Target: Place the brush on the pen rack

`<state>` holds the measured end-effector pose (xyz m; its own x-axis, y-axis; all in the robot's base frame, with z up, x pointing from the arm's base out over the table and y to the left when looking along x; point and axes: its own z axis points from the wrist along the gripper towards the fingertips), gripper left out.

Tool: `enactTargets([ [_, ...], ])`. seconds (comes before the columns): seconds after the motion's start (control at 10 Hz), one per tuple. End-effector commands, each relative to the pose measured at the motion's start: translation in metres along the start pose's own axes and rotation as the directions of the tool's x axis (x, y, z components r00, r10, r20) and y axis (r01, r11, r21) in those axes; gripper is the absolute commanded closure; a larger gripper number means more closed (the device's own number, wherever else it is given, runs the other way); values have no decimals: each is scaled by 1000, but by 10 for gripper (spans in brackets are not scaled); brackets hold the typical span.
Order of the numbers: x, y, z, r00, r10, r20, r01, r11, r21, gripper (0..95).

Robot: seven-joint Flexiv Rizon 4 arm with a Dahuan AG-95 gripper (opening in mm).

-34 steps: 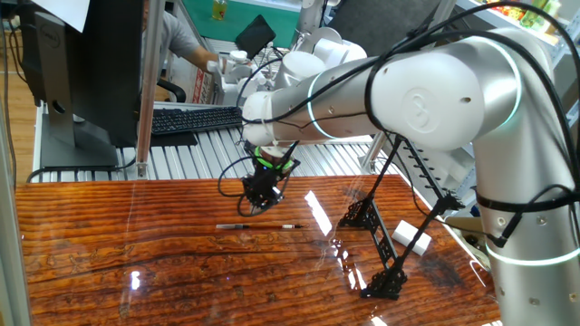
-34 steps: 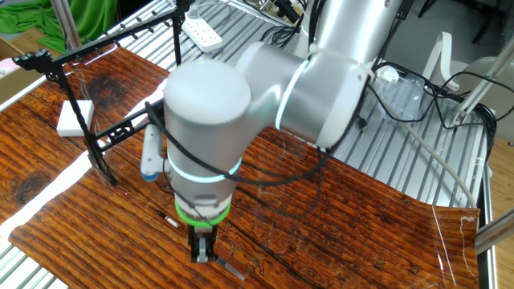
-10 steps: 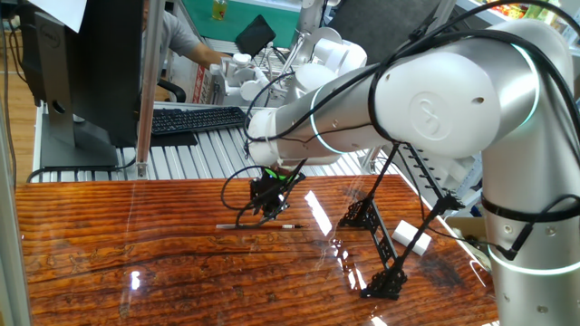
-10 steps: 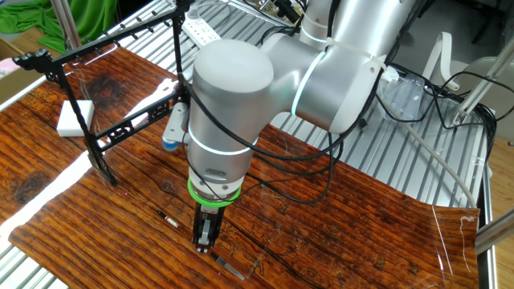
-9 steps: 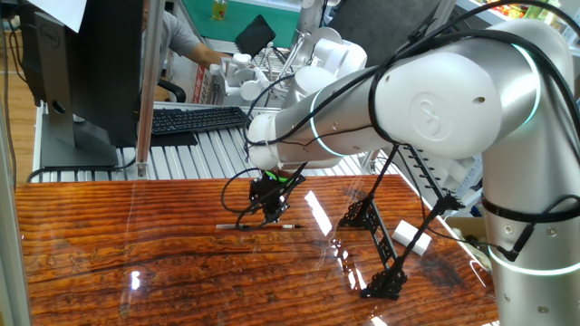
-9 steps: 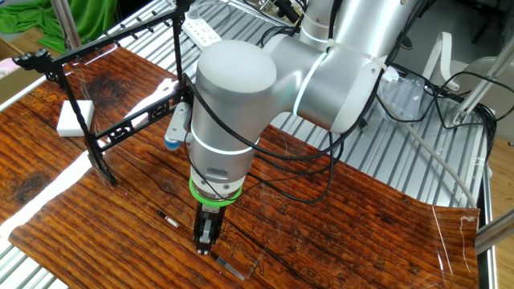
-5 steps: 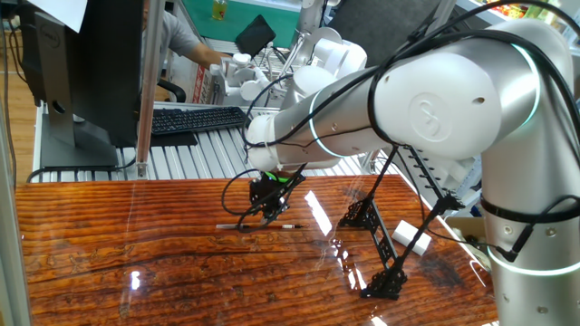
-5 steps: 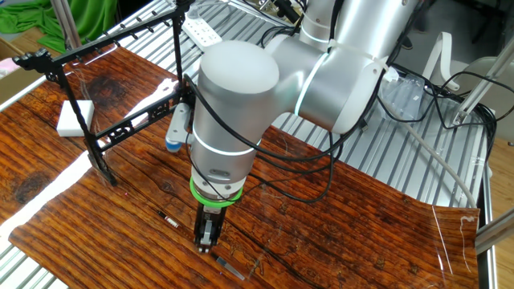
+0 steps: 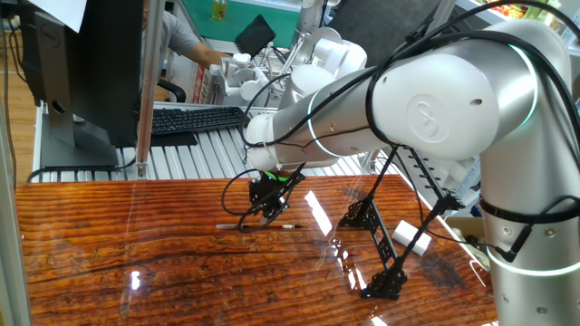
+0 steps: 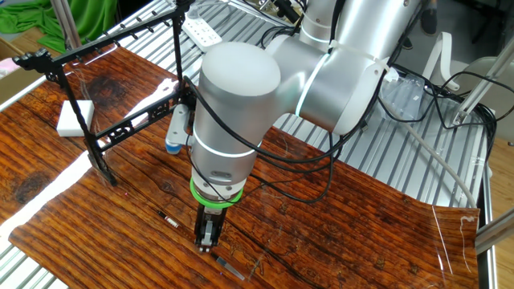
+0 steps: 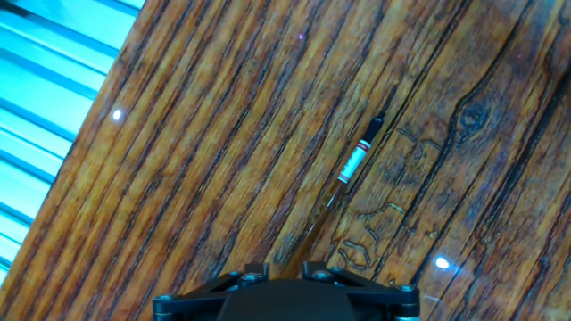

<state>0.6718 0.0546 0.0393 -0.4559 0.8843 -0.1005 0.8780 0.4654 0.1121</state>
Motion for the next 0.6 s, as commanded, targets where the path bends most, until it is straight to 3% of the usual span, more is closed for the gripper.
enactTargets([
  [0.1,0,-1,0,1000,0,4,0,1000,2,950],
  [0.5,0,-1,0,1000,-13,20,13,1000,7,950],
  [0.6,0,-1,0,1000,-7,12,7,1000,3,950],
])
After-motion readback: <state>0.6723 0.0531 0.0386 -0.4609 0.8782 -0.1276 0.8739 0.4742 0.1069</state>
